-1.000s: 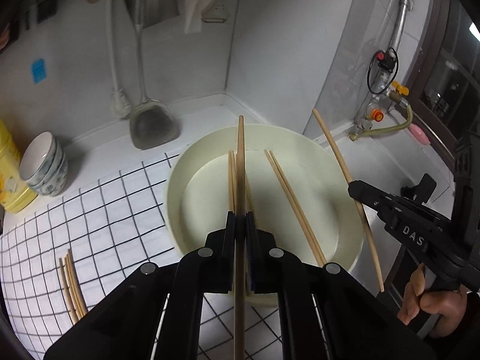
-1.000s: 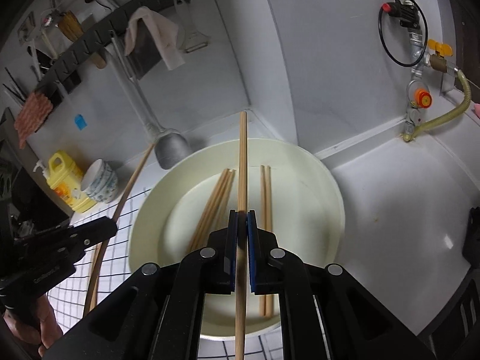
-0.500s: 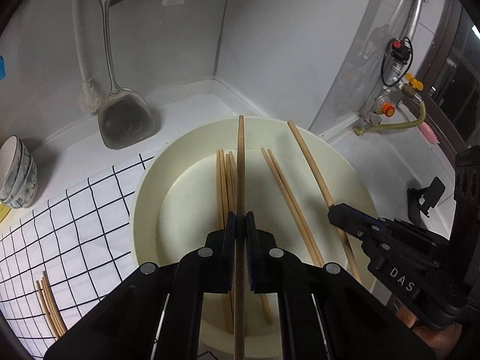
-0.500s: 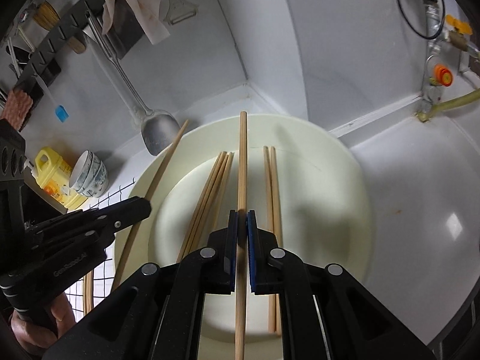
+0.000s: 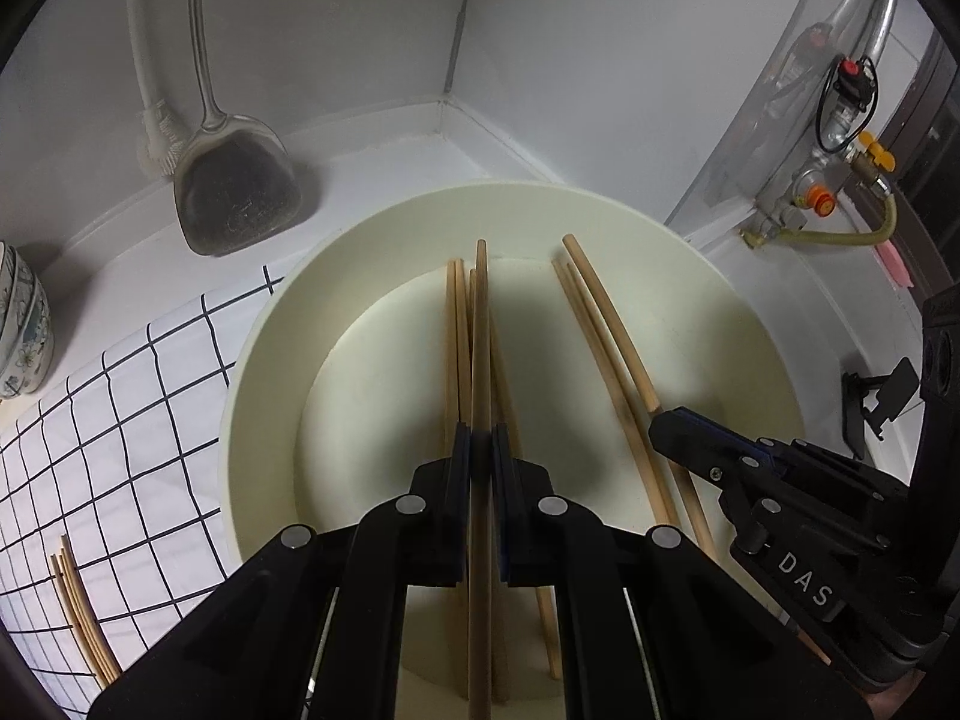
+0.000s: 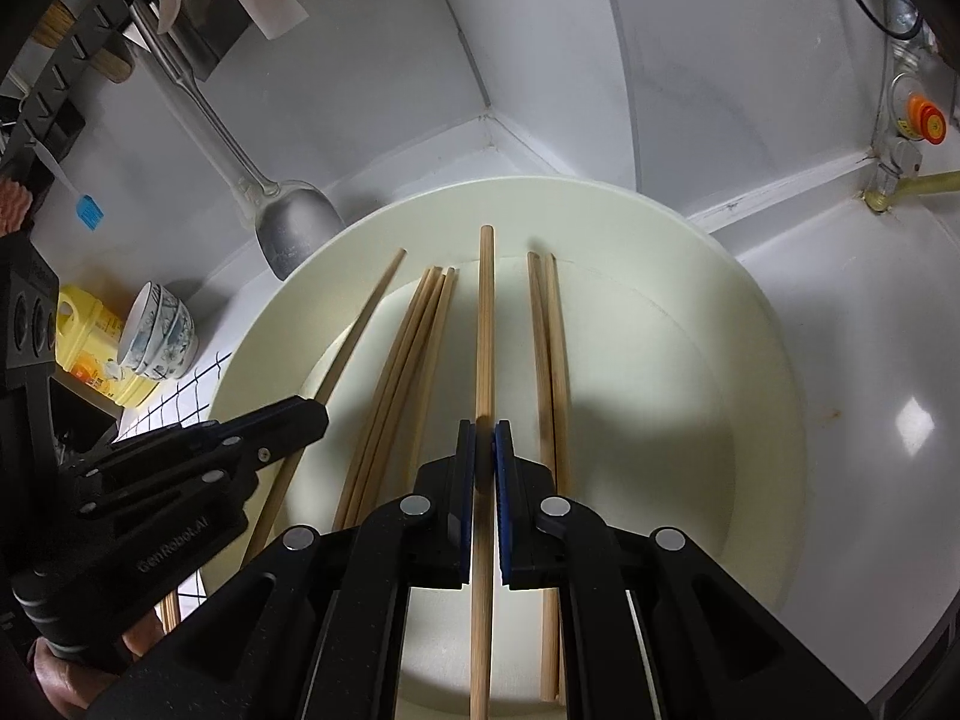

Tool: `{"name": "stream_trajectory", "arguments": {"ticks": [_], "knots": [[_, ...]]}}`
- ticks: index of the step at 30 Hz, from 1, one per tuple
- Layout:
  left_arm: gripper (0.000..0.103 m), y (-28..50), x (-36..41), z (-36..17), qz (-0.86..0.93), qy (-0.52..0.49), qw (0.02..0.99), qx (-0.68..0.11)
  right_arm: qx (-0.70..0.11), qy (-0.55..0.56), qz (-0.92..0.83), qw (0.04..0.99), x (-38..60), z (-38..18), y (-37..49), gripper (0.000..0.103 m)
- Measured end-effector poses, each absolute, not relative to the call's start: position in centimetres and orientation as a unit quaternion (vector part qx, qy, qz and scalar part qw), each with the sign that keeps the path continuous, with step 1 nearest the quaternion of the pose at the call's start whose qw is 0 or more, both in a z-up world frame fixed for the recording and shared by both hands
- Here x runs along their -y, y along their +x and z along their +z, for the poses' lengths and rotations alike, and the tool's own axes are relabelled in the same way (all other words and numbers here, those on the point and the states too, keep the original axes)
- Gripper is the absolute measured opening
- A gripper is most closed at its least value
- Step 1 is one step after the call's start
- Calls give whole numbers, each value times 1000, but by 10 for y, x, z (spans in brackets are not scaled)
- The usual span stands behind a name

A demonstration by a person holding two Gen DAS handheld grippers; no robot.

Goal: Organize utensils
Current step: 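Carry the chopstick over the cream basin with the right tool, then open the right tool to release the chopstick into the basin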

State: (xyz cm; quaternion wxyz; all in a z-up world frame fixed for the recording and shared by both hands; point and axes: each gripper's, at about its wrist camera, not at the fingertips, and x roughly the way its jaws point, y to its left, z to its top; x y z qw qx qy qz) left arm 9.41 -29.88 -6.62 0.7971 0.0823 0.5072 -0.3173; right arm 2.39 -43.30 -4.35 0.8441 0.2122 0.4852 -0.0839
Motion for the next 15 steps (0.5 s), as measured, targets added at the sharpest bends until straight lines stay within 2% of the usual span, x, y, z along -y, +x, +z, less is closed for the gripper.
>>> {"name": "stream_trajectory", "arguments": {"ticks": [15], "knots": [[8, 103, 305, -82, -302, 96, 789, -527, -509, 215, -86, 829, 437, -60, 38, 6]]}}
